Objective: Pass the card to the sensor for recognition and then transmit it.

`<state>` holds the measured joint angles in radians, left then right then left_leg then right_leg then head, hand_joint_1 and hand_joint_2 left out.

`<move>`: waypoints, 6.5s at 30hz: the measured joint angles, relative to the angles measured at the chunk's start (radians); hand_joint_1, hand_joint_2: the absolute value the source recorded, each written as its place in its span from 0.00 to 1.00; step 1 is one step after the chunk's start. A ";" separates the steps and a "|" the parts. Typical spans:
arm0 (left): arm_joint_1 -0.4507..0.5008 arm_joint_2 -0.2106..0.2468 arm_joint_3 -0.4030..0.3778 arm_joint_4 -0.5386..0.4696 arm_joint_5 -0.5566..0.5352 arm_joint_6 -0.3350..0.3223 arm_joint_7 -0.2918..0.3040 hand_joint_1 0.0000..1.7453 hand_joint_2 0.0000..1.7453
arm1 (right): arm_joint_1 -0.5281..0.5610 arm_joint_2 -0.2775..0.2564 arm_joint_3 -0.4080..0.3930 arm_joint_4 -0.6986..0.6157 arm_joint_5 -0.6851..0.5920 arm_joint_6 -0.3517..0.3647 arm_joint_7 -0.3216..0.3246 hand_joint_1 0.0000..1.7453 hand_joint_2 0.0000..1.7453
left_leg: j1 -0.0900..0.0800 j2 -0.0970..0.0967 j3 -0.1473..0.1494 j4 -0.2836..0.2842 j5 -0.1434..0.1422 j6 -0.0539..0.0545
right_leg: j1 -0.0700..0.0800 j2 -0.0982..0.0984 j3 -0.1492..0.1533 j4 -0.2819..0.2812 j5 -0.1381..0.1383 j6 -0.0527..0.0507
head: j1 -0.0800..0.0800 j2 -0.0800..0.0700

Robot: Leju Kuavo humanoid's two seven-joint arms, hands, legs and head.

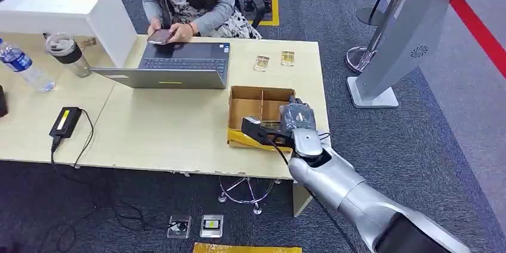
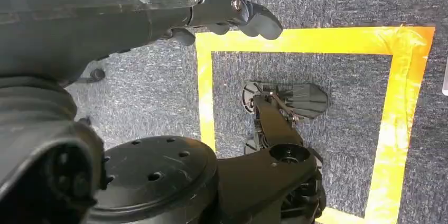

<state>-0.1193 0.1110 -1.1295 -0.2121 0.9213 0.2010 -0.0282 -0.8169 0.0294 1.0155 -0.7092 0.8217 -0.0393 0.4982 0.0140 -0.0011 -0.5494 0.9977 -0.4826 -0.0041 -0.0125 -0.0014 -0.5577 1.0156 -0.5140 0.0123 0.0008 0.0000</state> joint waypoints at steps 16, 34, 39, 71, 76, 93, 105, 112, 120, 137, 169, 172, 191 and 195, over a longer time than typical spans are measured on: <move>0.000 0.000 0.000 0.000 0.000 0.000 0.000 0.00 0.00 | -0.001 0.016 0.000 0.000 0.008 -0.002 -0.020 0.00 0.00 | 0.000 0.000 0.000 0.000 0.000 0.000 | 0.000 0.000 0.000 0.000 0.000 0.000 | 0.000 0.000; 0.001 0.000 0.000 0.000 0.009 0.001 -0.004 0.00 0.00 | -0.071 -0.004 -0.017 -0.067 0.139 0.032 0.032 0.00 1.00 | 0.000 0.000 0.000 0.000 0.000 0.000 | 0.000 0.001 0.000 0.000 0.000 0.000 | 0.000 0.000; 0.002 0.000 0.000 0.000 0.004 0.000 -0.005 0.00 0.00 | -0.073 -0.021 -0.027 -0.116 0.154 0.073 0.040 0.00 1.00 | 0.000 0.000 0.000 0.000 0.000 0.000 | 0.000 0.001 0.000 0.000 0.000 0.000 | 0.000 0.000; 0.002 0.000 0.000 0.000 -0.003 0.000 -0.018 0.00 0.00 | 0.034 -0.147 -0.026 -0.546 0.117 0.199 0.094 0.00 1.00 | 0.000 0.000 0.001 0.000 0.000 0.000 | 0.000 0.001 0.000 0.000 0.000 0.000 | 0.000 0.000; 0.002 0.000 0.000 0.000 -0.003 0.005 -0.018 0.00 0.00 | 0.065 -0.151 -0.024 -0.561 0.073 0.178 0.080 0.00 1.00 | 0.000 0.000 0.001 0.000 0.000 0.000 | 0.000 0.001 0.000 0.000 0.000 0.000 | 0.000 0.000; 0.001 0.000 0.000 0.000 -0.021 0.008 -0.016 0.00 0.00 | 0.097 -0.134 0.008 -0.467 -0.006 0.121 0.074 0.00 1.00 | 0.000 0.000 0.000 0.000 0.000 0.000 | 0.000 0.001 0.000 0.000 0.000 0.000 | 0.000 0.000; 0.002 0.000 0.000 0.000 -0.024 0.002 -0.014 0.00 0.00 | 0.095 -0.101 0.020 -0.370 0.005 0.070 0.069 0.00 1.00 | 0.000 0.000 0.000 0.000 0.000 0.000 | 0.000 0.000 0.000 0.000 0.000 0.000 | 0.000 0.000; 0.002 0.000 0.000 0.000 -0.026 0.002 -0.013 0.00 0.00 | 0.093 -0.084 0.030 -0.333 -0.004 0.055 0.062 0.00 1.00 | 0.000 0.000 0.000 0.000 0.000 0.000 | 0.000 0.000 0.000 0.000 0.000 0.000 | 0.000 0.000; 0.002 0.000 0.000 0.000 -0.028 0.005 -0.013 0.00 0.00 | 0.091 -0.074 0.033 -0.307 -0.004 0.048 0.053 0.00 1.00 | 0.000 0.000 0.000 0.000 0.000 0.000 | 0.000 0.000 0.000 0.000 0.000 0.000 | 0.000 0.000; 0.002 0.000 0.000 0.000 -0.027 0.008 -0.013 0.00 0.00 | 0.088 -0.061 0.033 -0.275 0.018 0.042 0.056 1.00 1.00 | 0.000 0.000 0.000 0.000 0.000 0.000 | 0.000 0.000 0.000 0.000 0.000 0.000 | 0.000 0.000; 0.002 0.000 0.000 0.000 -0.030 0.010 -0.013 0.00 0.00 | 0.088 -0.052 0.033 -0.257 0.040 0.035 0.051 0.00 1.00 | 0.000 0.000 0.000 0.000 0.000 0.000 | 0.000 0.000 0.000 0.000 0.000 0.000 | 0.000 0.000; 0.002 0.000 0.000 0.000 -0.030 0.010 -0.013 0.00 0.00 | 0.088 -0.052 0.033 -0.257 0.040 0.035 0.051 0.00 1.00 | 0.000 0.000 0.000 0.000 0.000 0.000 | 0.000 0.000 0.000 0.000 0.000 0.000 | 0.000 0.000; 0.002 0.000 0.000 0.000 -0.041 0.002 -0.013 0.00 0.00 | 0.088 -0.049 0.033 -0.248 0.046 0.037 0.064 0.00 1.00 | 0.000 0.000 0.000 0.000 0.000 0.000 | 0.000 0.000 0.000 0.000 0.000 0.000 | 0.000 0.000; 0.002 0.000 0.000 0.000 -0.045 0.000 -0.013 0.00 0.00 | 0.088 -0.049 0.032 -0.248 0.051 0.037 0.069 0.00 1.00 | 0.000 0.000 0.000 0.000 0.000 0.000 | 0.000 0.000 0.000 0.000 0.000 0.000 | 0.000 0.000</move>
<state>-0.1176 0.1110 -1.1299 -0.2117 0.8762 0.2007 -0.0412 -0.7284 -0.0198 1.0479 -0.9571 0.8728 -0.0019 0.5676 0.0140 -0.0009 -0.5493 0.9976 -0.4826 -0.0041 -0.0125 -0.0010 -0.5578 1.0156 -0.5140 0.0123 0.0008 0.0000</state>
